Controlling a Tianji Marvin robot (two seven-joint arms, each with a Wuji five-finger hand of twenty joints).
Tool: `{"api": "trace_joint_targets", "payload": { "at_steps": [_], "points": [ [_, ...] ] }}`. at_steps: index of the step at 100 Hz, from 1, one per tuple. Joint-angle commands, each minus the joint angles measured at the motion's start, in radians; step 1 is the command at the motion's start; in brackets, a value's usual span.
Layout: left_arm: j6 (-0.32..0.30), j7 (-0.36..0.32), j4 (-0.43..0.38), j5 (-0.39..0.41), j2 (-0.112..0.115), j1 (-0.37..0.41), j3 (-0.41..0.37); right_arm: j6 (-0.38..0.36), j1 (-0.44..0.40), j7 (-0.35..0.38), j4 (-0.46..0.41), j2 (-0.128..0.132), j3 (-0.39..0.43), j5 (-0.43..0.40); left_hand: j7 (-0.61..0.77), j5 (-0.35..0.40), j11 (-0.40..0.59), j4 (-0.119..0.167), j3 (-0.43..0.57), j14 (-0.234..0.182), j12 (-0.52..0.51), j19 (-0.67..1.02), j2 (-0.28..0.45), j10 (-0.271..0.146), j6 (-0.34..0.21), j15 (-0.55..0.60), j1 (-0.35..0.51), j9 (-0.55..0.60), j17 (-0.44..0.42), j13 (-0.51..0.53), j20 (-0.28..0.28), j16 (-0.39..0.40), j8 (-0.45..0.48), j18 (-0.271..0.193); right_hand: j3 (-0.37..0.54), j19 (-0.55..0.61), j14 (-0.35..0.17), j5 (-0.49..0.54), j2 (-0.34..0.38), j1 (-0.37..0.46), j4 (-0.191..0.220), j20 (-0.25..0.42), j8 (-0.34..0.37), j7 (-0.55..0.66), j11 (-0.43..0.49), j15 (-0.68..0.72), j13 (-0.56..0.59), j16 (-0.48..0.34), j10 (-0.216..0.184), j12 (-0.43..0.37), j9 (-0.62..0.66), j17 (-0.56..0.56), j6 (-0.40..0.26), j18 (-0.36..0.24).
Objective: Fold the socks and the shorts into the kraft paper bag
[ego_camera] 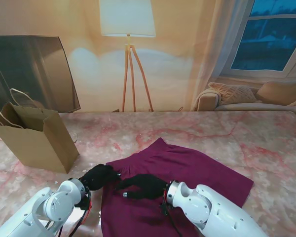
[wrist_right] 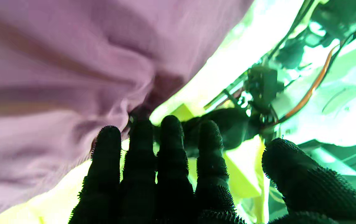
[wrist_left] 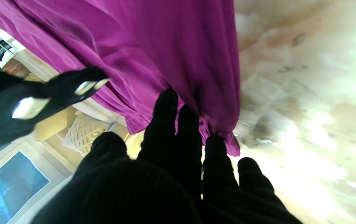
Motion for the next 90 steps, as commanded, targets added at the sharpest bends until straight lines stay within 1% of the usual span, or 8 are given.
{"api": "trace_joint_targets", "payload": {
  "at_steps": [1,7,11,27,43,64,80,90],
  "points": [
    [0.001,-0.006,0.008,0.012,0.013,0.015,-0.006,0.021,-0.031,0.02,-0.049,0.029,0.034,-0.001,-0.017,-0.002,-0.004,-0.03,-0.026,0.041,0.003,-0.006,0.08,0.089,0.011,0.006,0.032,0.002,-0.004,0.004,0.032,0.015,-0.007,-0.016,0.006,0.031,-0.002,0.014,-0.011,-0.025,-0.041,0.035,0.016,0.017,0.017,0.019,0.031,0.019,-0.026,0.01,0.012,0.014,-0.029,-0.002],
    [-0.001,-0.008,0.008,0.016,0.014,0.021,-0.013,0.059,-0.076,0.033,-0.102,0.04,0.102,-0.03,-0.017,-0.003,-0.005,-0.029,-0.026,0.047,0.003,0.0,0.08,0.088,0.01,0.01,0.031,0.0,-0.004,0.01,0.043,0.017,-0.006,-0.012,0.003,0.034,0.002,0.02,-0.009,-0.021,-0.042,0.035,0.016,0.02,0.017,0.02,0.035,0.02,-0.023,0.01,0.018,0.016,-0.034,-0.002],
    [-0.005,-0.004,0.01,0.019,0.013,0.024,-0.019,0.09,-0.107,0.046,-0.139,0.048,0.148,-0.053,-0.014,-0.002,-0.002,-0.027,-0.024,0.051,0.006,0.015,0.077,0.089,0.01,0.014,0.028,0.003,-0.014,0.015,0.082,0.023,-0.005,-0.009,0.001,0.035,0.005,0.024,-0.005,-0.019,-0.043,0.035,0.016,0.021,0.016,0.02,0.037,0.02,-0.023,0.009,0.019,0.015,-0.032,0.001],
    [-0.004,-0.001,-0.001,0.032,0.014,0.047,-0.042,0.263,-0.244,0.091,-0.276,0.07,0.314,-0.169,-0.015,-0.006,-0.003,-0.026,-0.024,0.067,0.005,0.015,0.071,0.087,0.007,0.021,0.027,-0.002,-0.014,0.028,0.096,0.027,-0.005,0.002,-0.028,0.062,0.04,0.042,0.019,0.001,-0.046,0.042,0.012,0.018,0.015,0.035,0.061,0.031,0.006,0.008,0.037,0.037,-0.02,0.021],
    [-0.008,-0.002,-0.012,0.045,0.016,0.06,-0.053,0.432,-0.347,0.142,-0.364,0.081,0.406,-0.254,-0.012,-0.004,0.0,-0.025,-0.022,0.09,0.006,0.024,0.068,0.087,0.01,0.035,0.027,0.004,-0.011,0.058,0.111,0.037,-0.004,0.015,-0.056,0.093,0.075,0.061,0.023,0.004,-0.047,0.045,0.003,0.005,0.006,0.045,0.081,0.039,0.032,0.003,0.057,0.051,0.01,0.046],
    [-0.022,-0.002,-0.021,0.074,0.019,0.073,-0.063,0.565,-0.356,0.189,-0.361,0.087,0.411,-0.288,-0.003,0.015,0.008,-0.026,-0.021,0.13,0.005,0.082,0.063,0.12,0.035,0.068,0.033,0.035,0.002,0.115,0.141,0.064,-0.003,0.035,-0.084,0.118,0.099,0.07,0.021,0.009,-0.044,0.04,-0.002,-0.012,-0.008,0.049,0.092,0.039,0.064,-0.004,0.068,0.058,0.036,0.071],
    [-0.026,0.005,-0.04,0.106,0.021,0.104,-0.08,0.614,-0.302,0.223,-0.326,0.089,0.38,-0.254,0.021,0.062,0.034,-0.032,-0.025,0.189,-0.011,0.211,0.059,0.174,0.073,0.12,0.045,0.098,-0.004,0.172,0.128,0.096,-0.01,0.072,-0.098,0.129,0.106,0.068,0.023,0.008,-0.043,0.033,-0.006,-0.025,-0.024,0.045,0.083,0.034,0.076,-0.012,0.066,0.048,0.056,0.077],
    [-0.027,0.0,-0.057,0.122,0.023,0.125,-0.093,0.636,-0.244,0.242,-0.29,0.089,0.342,-0.226,0.024,0.068,0.038,-0.033,-0.027,0.2,-0.012,0.228,0.062,0.183,0.08,0.125,0.043,0.106,0.001,0.18,0.121,0.099,-0.012,0.084,-0.104,0.129,0.104,0.056,0.025,0.006,-0.043,0.025,-0.009,-0.036,-0.036,0.038,0.068,0.028,0.077,-0.017,0.057,0.036,0.065,0.076]
  ]
}}
